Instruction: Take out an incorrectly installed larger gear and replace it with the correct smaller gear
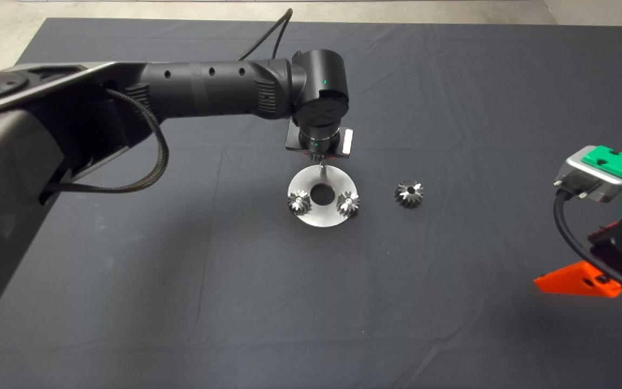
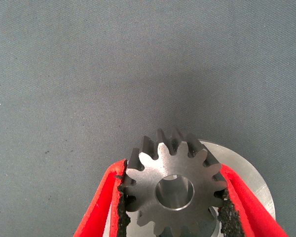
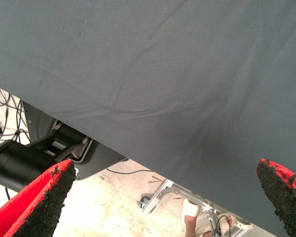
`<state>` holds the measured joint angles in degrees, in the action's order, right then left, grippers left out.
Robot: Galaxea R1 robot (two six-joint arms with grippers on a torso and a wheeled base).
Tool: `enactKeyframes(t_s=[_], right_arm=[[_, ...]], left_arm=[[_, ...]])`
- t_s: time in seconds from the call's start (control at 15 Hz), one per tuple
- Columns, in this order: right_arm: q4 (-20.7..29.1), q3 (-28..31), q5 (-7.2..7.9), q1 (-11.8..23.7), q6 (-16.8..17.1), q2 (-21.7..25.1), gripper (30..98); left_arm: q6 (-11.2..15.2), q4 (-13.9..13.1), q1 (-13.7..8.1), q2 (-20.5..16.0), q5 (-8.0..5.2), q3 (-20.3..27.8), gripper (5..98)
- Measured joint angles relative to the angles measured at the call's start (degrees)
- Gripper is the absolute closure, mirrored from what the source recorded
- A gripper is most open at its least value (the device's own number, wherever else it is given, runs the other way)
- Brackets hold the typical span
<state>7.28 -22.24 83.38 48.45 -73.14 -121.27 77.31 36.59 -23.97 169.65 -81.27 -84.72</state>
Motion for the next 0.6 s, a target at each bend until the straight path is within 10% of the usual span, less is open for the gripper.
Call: enactKeyframes(t_s=[0.6], right_arm=[[0.0, 0.0, 0.00, 0.0, 0.0, 0.0, 31.6]], left_arm=[[0.0, -0.3, 1.7, 0.0, 0.33, 0.3, 68.4]])
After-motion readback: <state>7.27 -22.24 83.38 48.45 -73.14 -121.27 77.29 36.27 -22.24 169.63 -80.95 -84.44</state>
